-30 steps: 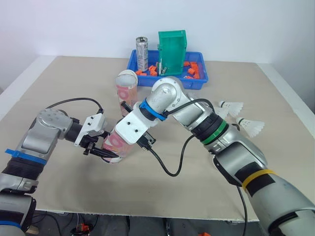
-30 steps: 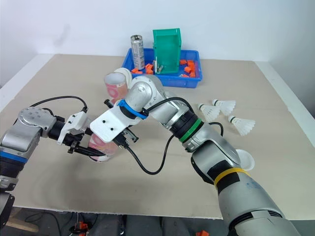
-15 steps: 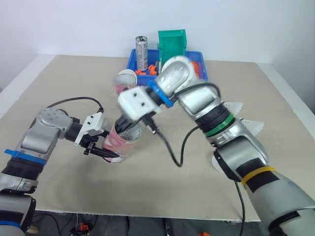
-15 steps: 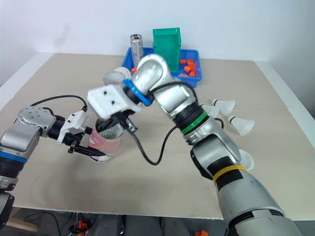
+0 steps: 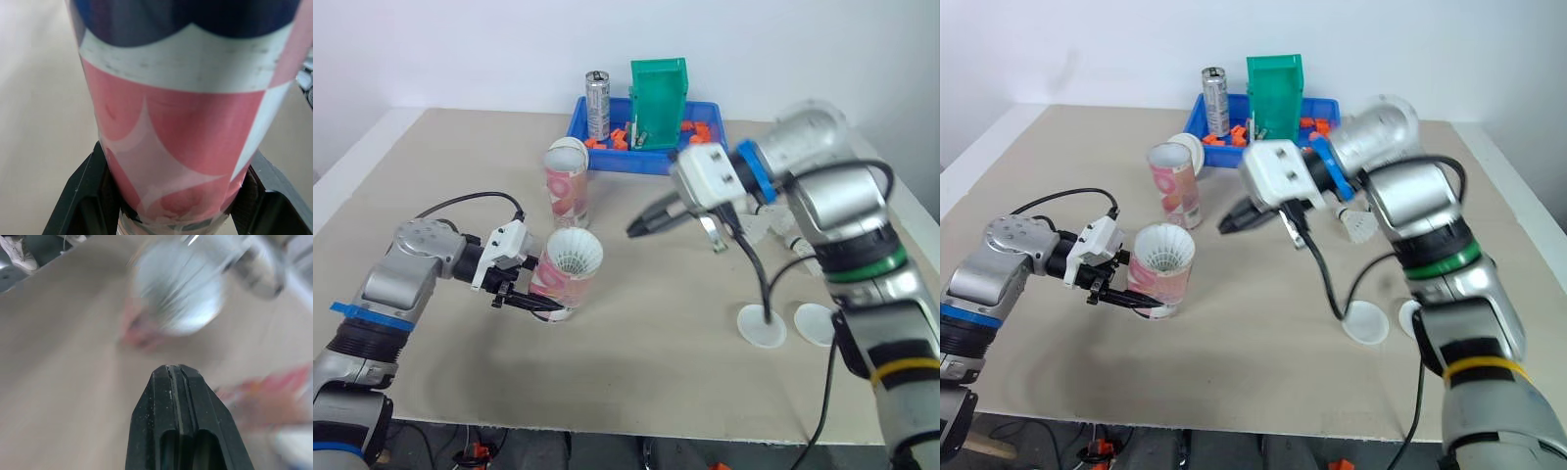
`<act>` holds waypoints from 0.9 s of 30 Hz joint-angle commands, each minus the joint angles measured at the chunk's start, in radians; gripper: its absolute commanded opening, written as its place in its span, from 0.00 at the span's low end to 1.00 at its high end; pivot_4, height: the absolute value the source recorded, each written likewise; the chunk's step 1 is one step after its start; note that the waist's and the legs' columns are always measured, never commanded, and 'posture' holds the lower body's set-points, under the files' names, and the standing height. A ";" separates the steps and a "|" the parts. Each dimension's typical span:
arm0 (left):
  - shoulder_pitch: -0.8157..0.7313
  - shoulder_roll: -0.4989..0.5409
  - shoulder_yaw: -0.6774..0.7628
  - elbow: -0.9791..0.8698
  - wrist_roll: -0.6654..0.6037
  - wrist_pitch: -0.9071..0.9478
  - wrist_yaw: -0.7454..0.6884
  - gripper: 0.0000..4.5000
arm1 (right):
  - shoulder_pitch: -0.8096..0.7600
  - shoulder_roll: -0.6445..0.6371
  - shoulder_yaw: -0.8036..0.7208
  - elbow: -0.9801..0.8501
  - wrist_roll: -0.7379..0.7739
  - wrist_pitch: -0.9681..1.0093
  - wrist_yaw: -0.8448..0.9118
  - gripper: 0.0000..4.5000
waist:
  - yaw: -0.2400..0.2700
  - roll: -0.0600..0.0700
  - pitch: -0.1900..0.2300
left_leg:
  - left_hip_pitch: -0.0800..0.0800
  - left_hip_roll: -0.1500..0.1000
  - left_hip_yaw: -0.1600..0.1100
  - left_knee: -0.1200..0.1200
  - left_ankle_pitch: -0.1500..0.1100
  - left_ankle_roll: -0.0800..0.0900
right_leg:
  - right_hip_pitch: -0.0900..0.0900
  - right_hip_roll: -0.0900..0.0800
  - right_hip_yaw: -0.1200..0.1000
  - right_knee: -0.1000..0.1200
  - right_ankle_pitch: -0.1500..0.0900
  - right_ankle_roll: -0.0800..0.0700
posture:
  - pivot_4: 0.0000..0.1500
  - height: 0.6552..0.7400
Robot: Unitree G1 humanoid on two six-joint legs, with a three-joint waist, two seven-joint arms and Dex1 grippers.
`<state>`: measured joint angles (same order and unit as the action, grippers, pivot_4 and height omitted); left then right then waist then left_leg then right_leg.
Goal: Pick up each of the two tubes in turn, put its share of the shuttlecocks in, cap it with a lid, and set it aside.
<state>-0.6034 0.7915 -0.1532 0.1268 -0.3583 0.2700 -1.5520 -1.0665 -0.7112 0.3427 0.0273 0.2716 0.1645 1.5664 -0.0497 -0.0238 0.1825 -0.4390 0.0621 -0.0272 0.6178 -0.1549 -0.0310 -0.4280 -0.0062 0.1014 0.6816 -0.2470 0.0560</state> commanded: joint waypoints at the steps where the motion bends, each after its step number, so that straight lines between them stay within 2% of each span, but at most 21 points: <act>1: -0.008 0.007 0.007 -0.019 -0.001 -0.010 -0.013 0.57 | -0.014 -0.005 -0.042 -0.108 0.021 0.053 -0.022 0.01 | -0.011 0.002 0.001 | 0.000 0.000 0.000 0.000 0.000 0.000 | -0.001 0.001 0.000 0.000 0.001 -0.001 | 1.00 0.95; 7: -0.036 -0.018 -0.026 0.008 0.018 -0.017 -0.027 0.57 | -0.014 0.015 -0.038 -0.124 0.007 0.088 -0.060 0.01 | -0.013 0.002 0.001 | 0.000 0.002 -0.001 0.000 0.000 0.000 | -0.002 0.003 0.000 0.002 -0.001 -0.005 | 1.00 0.95; 14: -0.033 -0.028 -0.088 0.061 0.092 -0.087 -0.051 0.57 | -0.082 0.101 -0.005 -0.093 -0.011 0.090 -0.072 0.01 | -0.013 0.002 0.001 | 0.000 0.002 0.001 0.001 0.000 0.000 | -0.002 0.003 0.001 0.001 0.001 -0.001 | 1.00 0.95; 19: -0.040 -0.039 -0.087 0.066 0.085 -0.080 -0.054 0.57 | -0.110 0.174 0.079 -0.055 -0.069 0.046 -0.043 0.01 | -0.013 0.002 0.001 | 0.001 0.002 0.001 0.001 0.000 0.000 | -0.001 0.003 0.001 0.001 0.001 -0.002 | 1.00 0.95; 27: -0.044 -0.041 -0.079 0.064 0.078 -0.070 -0.054 0.57 | -0.154 0.296 0.219 0.109 -0.221 -0.088 -0.034 0.01 | -0.013 0.002 0.001 | 0.001 0.002 0.000 0.001 0.000 0.000 | -0.001 0.003 0.001 0.001 0.000 -0.004 | 1.00 0.95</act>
<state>-0.6401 0.7480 -0.2338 0.1924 -0.2875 0.1975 -1.6026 -1.1926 -0.4247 0.5592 0.1197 0.0739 0.1015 1.5272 -0.0622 -0.0221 0.1834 -0.4383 0.0640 -0.0268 0.6190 -0.1549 -0.0309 -0.4289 -0.0031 0.1026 0.6830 -0.2458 0.0539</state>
